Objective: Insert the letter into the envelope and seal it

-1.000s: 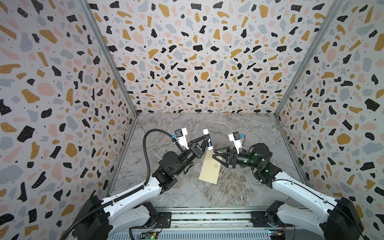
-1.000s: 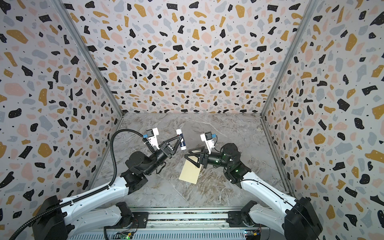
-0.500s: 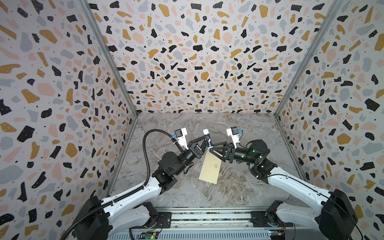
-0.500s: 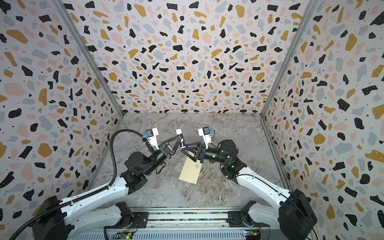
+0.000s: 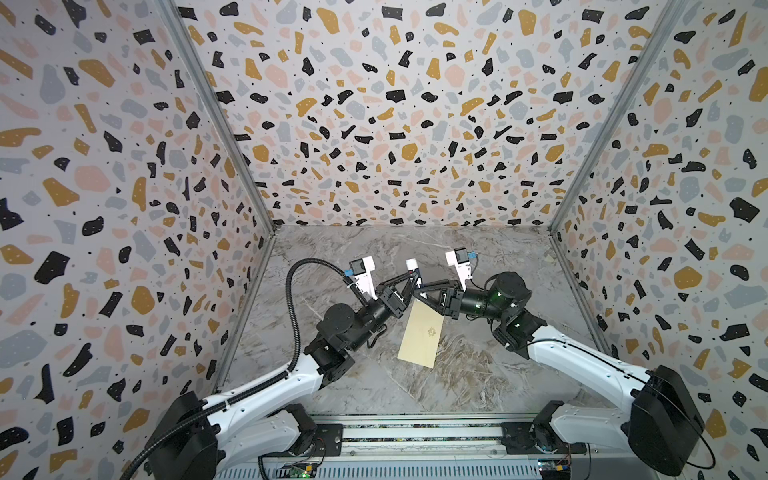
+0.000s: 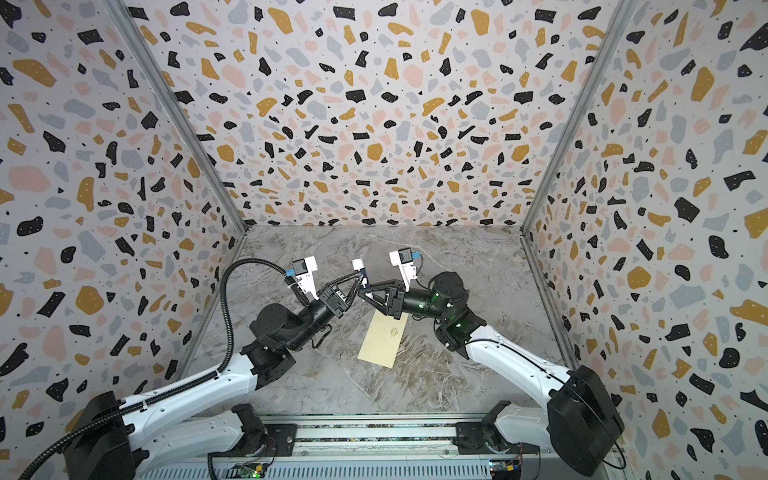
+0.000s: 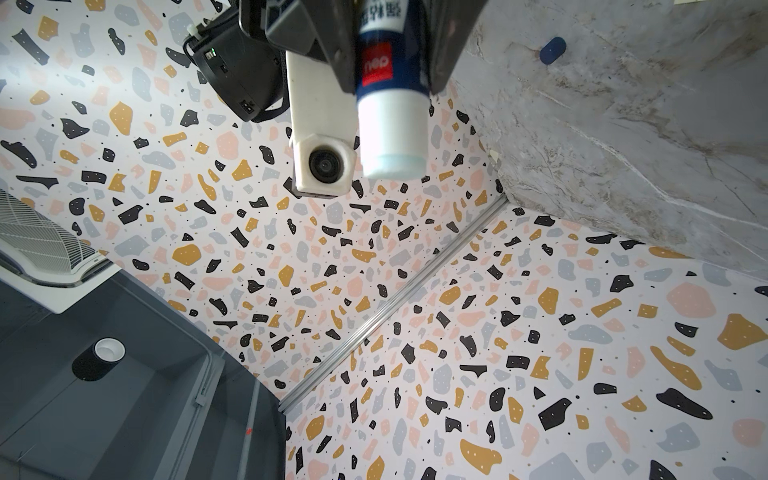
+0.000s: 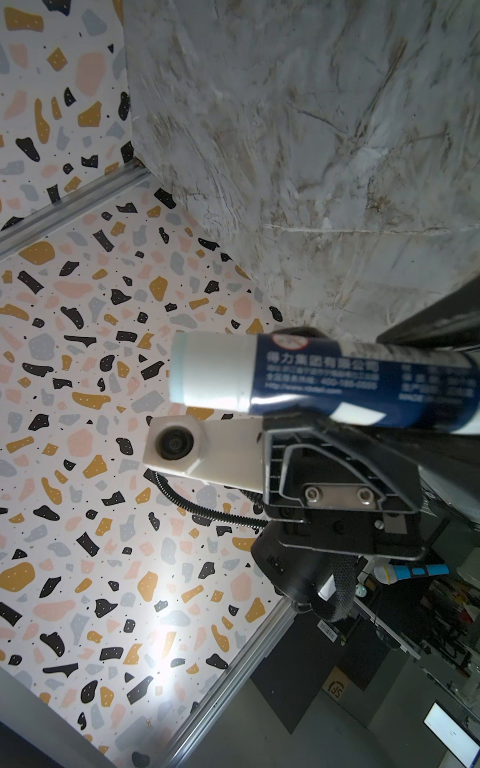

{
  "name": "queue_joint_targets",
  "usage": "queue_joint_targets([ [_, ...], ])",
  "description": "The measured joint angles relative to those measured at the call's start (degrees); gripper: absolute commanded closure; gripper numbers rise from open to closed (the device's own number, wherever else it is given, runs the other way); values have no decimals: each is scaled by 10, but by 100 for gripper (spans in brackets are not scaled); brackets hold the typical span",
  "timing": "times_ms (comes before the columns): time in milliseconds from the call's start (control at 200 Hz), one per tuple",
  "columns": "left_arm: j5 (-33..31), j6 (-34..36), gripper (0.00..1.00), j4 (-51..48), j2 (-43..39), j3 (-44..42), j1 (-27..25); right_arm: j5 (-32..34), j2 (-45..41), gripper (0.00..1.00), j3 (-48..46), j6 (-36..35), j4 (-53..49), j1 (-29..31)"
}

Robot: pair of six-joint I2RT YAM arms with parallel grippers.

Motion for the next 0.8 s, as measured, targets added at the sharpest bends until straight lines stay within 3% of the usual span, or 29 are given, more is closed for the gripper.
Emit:
queue_joint_targets([
  [135, -4, 7, 100, -1, 0, -1, 0, 2, 4, 88, 7, -2, -12, 0],
  [350, -2, 41, 52, -10, -11, -1, 1, -1, 4, 96, 35, -46, -66, 0],
  [446, 9, 61, 41, -18, -19, -1, 0, -4, 4, 97, 48, -73, -92, -1],
  [581, 22, 83, 40, -22, -27, -1, 0, -21, 4, 97, 55, -100, -112, -6],
  [801, 28, 102, 48, -30, -34, -1, 1, -48, 4, 97, 55, -122, -122, -8],
])
